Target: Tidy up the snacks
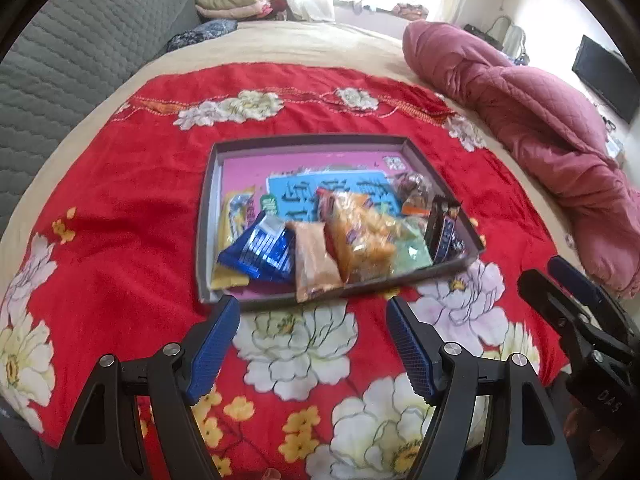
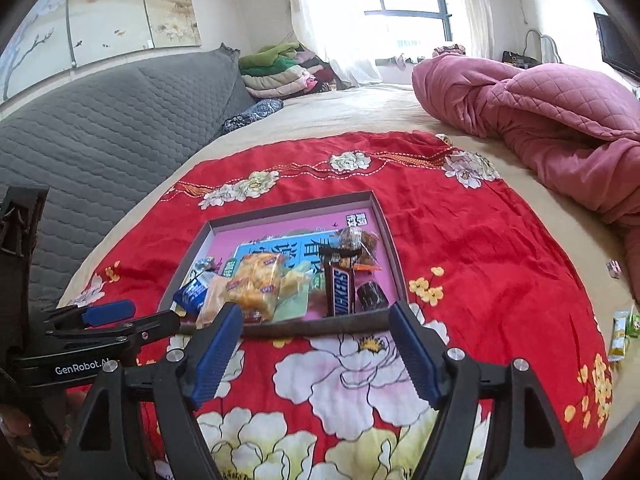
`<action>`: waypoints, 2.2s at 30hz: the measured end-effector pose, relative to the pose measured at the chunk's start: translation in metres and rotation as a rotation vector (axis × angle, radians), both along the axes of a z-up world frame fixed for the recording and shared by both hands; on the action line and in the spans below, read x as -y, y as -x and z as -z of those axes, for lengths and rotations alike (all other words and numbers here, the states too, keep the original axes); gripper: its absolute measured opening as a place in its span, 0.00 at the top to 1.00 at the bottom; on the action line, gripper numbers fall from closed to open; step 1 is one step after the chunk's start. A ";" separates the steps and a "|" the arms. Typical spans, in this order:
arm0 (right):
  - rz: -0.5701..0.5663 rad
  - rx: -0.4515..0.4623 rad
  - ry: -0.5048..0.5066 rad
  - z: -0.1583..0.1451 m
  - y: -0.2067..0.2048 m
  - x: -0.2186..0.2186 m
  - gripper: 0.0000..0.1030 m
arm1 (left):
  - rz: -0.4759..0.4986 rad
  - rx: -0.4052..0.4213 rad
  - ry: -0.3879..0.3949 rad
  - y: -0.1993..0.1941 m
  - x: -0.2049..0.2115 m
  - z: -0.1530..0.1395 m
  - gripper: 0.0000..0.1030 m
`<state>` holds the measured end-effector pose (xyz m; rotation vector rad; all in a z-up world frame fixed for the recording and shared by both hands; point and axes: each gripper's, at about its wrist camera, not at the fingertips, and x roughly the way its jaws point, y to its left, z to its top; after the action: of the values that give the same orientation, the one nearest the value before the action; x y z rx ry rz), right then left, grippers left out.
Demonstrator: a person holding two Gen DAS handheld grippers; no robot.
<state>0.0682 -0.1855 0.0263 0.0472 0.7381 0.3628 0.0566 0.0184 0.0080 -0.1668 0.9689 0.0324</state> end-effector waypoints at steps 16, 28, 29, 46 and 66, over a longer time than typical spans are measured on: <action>-0.002 -0.061 0.060 0.013 0.027 0.003 0.21 | 0.002 -0.066 -0.001 0.027 -0.002 0.013 0.25; 0.021 -0.069 0.081 0.016 0.031 0.005 0.17 | 0.020 -0.080 -0.023 0.032 0.004 0.014 0.25; 0.022 -0.068 0.083 0.016 0.031 0.005 0.17 | 0.021 -0.084 -0.024 0.033 0.004 0.015 0.25; 0.009 -0.072 0.112 0.016 0.040 0.000 0.17 | 0.005 -0.102 -0.036 0.047 0.000 0.013 0.25; 0.005 -0.061 0.133 0.015 0.042 -0.003 0.15 | -0.006 -0.100 -0.054 0.047 0.002 0.012 0.25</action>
<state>0.0261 -0.1826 0.0117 -0.0656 0.8208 0.3079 0.0100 0.0168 -0.0043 -0.1192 1.0666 0.0728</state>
